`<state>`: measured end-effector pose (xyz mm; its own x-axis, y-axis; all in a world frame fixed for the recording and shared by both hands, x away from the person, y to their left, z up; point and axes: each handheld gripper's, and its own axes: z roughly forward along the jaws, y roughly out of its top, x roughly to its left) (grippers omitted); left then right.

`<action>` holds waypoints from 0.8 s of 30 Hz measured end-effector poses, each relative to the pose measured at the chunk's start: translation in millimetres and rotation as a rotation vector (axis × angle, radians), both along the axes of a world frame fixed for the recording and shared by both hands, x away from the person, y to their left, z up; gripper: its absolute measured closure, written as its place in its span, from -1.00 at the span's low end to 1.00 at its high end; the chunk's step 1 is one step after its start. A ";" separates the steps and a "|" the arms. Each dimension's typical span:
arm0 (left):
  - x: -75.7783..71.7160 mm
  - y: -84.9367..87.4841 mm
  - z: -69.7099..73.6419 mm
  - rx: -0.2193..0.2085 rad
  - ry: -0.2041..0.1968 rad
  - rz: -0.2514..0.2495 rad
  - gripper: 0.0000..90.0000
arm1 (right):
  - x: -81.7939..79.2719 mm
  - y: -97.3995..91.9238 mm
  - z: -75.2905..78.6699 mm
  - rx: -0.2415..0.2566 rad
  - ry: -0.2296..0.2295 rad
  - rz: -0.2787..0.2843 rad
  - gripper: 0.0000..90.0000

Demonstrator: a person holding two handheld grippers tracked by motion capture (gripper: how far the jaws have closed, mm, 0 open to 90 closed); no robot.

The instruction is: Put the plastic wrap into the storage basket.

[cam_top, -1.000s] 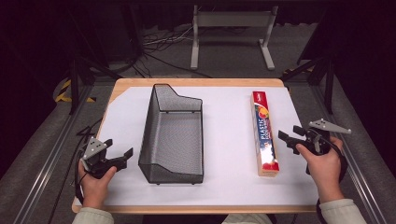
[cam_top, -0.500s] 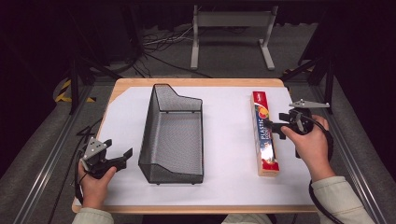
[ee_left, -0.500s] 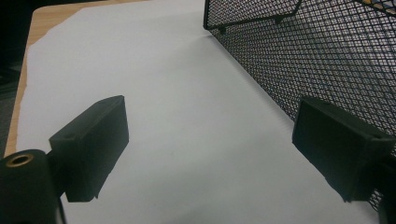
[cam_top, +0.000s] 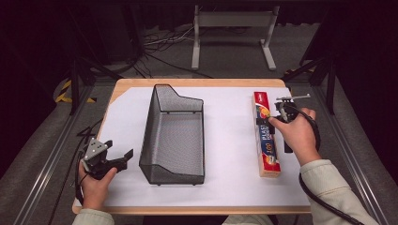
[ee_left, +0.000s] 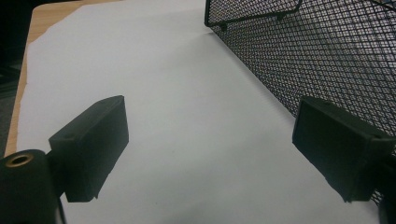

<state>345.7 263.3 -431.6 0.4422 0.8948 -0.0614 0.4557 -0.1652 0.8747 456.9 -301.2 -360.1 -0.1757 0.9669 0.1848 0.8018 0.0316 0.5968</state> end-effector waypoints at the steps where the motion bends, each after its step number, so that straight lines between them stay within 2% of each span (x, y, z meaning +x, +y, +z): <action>1: 0.1 0.0 -0.1 0.001 0.000 0.001 -0.74 | 2.7 0.7 -3.1 -0.008 0.027 -0.011 -0.58; 8: 0.4 -0.4 -0.8 0.004 0.000 0.000 -0.75 | 13.2 6.4 -19.1 -0.049 0.141 -0.046 -0.63; 14: 0.4 -0.6 -1.0 0.008 0.002 -0.001 -0.75 | 17.1 12.5 -30.7 -0.093 0.175 -0.083 -0.62; 18: -0.5 -0.5 -1.3 0.009 0.003 0.003 -0.75 | 17.8 15.7 -37.3 -0.128 0.204 -0.105 -0.51; 21: -2.8 0.6 -1.4 0.025 0.006 0.006 -0.76 | 18.9 17.8 -41.0 -0.149 0.249 -0.114 -0.37; 24: -5.5 2.6 -2.0 0.023 0.007 0.017 -0.76 | 20.7 20.3 -44.5 -0.162 0.275 -0.113 -0.34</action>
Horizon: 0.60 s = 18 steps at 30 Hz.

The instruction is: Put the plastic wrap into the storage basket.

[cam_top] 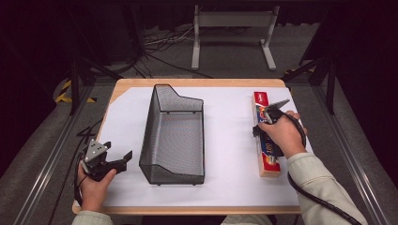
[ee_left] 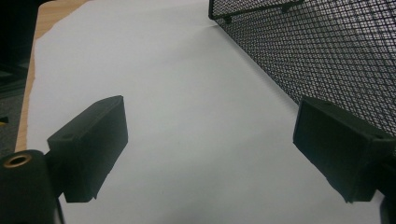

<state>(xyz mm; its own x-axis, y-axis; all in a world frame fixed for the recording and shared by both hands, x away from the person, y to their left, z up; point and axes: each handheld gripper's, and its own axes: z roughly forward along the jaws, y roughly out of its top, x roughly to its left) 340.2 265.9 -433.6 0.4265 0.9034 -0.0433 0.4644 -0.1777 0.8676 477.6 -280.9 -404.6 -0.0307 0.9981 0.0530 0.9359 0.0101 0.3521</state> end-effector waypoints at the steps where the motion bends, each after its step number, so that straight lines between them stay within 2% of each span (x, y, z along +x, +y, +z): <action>1: -0.6 0.9 -0.4 -0.001 -0.001 0.002 -0.76 | 0.6 0.8 -1.1 -0.005 0.008 -0.003 -0.32; 3: -2.0 2.4 -0.7 0.001 0.002 0.006 -0.76 | 1.9 2.4 -2.7 -0.026 0.028 -0.005 -0.27; 9: -3.8 5.0 -0.5 0.000 -0.002 0.014 -0.76 | 3.5 6.3 -1.1 -0.058 0.048 -0.038 -0.15; 15: -1.0 2.5 -1.1 0.000 0.000 0.014 -0.76 | 1.7 1.9 1.3 -0.026 0.043 -0.062 -0.11; 18: 1.3 0.3 -0.9 0.006 -0.001 0.007 -0.76 | 0.1 -1.9 1.7 -0.023 0.023 -0.057 -0.09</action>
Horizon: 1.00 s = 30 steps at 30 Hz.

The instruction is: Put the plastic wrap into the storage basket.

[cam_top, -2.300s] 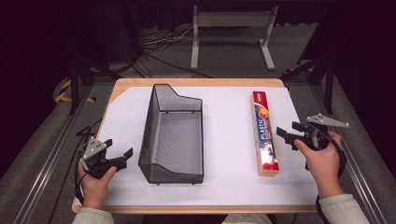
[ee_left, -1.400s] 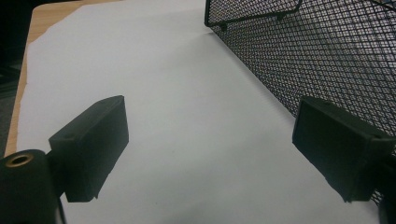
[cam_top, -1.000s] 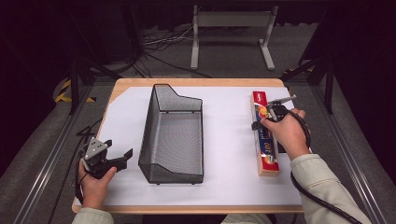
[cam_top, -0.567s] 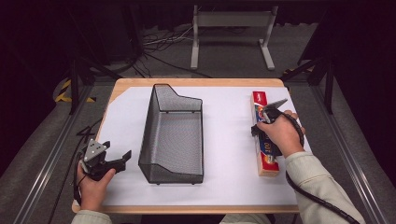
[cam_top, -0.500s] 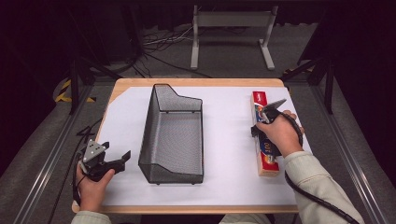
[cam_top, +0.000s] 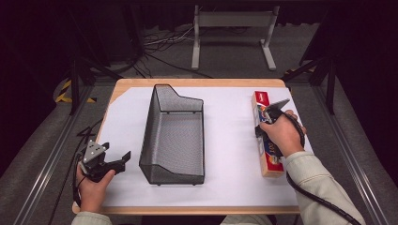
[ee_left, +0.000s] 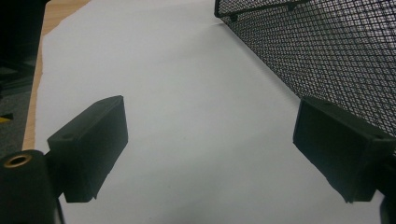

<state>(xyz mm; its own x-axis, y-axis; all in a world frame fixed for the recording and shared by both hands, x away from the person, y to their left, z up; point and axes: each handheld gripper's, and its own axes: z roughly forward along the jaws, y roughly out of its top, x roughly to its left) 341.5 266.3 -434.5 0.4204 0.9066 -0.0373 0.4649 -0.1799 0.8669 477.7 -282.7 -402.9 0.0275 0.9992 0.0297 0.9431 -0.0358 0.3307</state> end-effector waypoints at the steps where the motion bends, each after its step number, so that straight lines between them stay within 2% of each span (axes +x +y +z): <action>1: 0.9 -0.9 0.0 0.003 0.001 -0.003 -0.76 | -0.7 -1.9 0.7 0.007 -0.012 -0.002 -0.09; 5: 3.4 -3.5 -0.2 0.004 0.003 -0.007 -0.76 | -3.7 -7.3 6.8 0.034 -0.044 0.002 -0.08; 13: 5.8 -5.8 0.3 -0.004 -0.003 -0.003 -0.75 | -12.6 -9.5 31.0 0.064 -0.101 0.015 -0.08; 15: 6.5 -5.6 0.5 -0.008 -0.005 -0.001 -0.75 | -16.9 -8.9 41.4 0.061 -0.154 0.032 -0.08; 17: 6.8 -5.7 0.5 -0.008 -0.007 -0.002 -0.75 | -20.0 -8.5 49.6 0.083 -0.172 0.039 -0.08; 25: 6.8 -5.7 0.3 -0.010 -0.006 0.004 -0.75 | -31.7 -2.7 71.9 0.094 -0.212 0.094 -0.08; 30: 6.4 -5.3 0.5 -0.010 -0.007 0.004 -0.75 | -37.2 2.0 79.6 0.106 -0.228 0.122 -0.08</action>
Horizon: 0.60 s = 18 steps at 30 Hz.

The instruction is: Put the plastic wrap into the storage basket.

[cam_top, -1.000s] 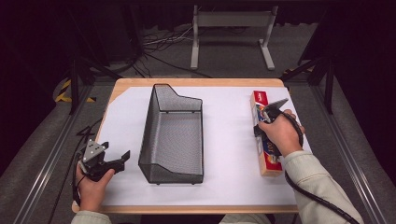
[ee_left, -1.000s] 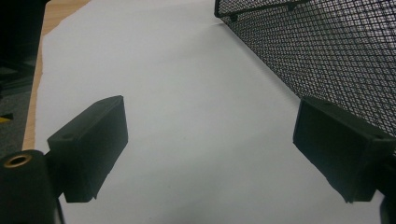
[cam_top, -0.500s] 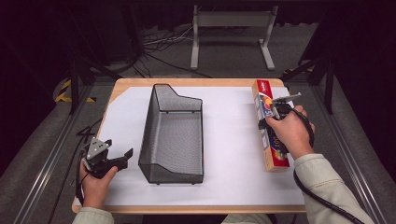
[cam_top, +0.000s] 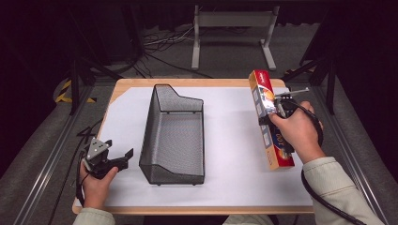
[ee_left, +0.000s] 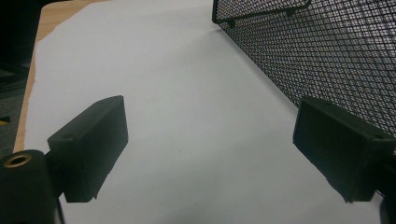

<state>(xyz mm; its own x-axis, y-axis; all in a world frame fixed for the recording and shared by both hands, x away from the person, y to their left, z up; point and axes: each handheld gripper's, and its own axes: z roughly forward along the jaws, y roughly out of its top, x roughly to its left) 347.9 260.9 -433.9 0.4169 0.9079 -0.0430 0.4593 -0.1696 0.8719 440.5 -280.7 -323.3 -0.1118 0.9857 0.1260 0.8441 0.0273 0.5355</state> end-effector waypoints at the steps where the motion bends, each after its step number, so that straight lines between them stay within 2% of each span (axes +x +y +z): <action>1: -0.1 0.1 0.0 0.002 0.001 -0.001 -0.75 | -1.3 1.7 1.4 0.001 -0.002 0.008 -0.08; 11: -2.2 1.5 0.3 0.003 0.004 0.004 -0.75 | -14.2 37.7 15.5 0.048 0.006 0.120 -0.08; 18: -3.9 3.9 0.0 0.006 0.002 0.010 -0.76 | -23.4 69.7 24.7 0.056 0.001 0.211 -0.09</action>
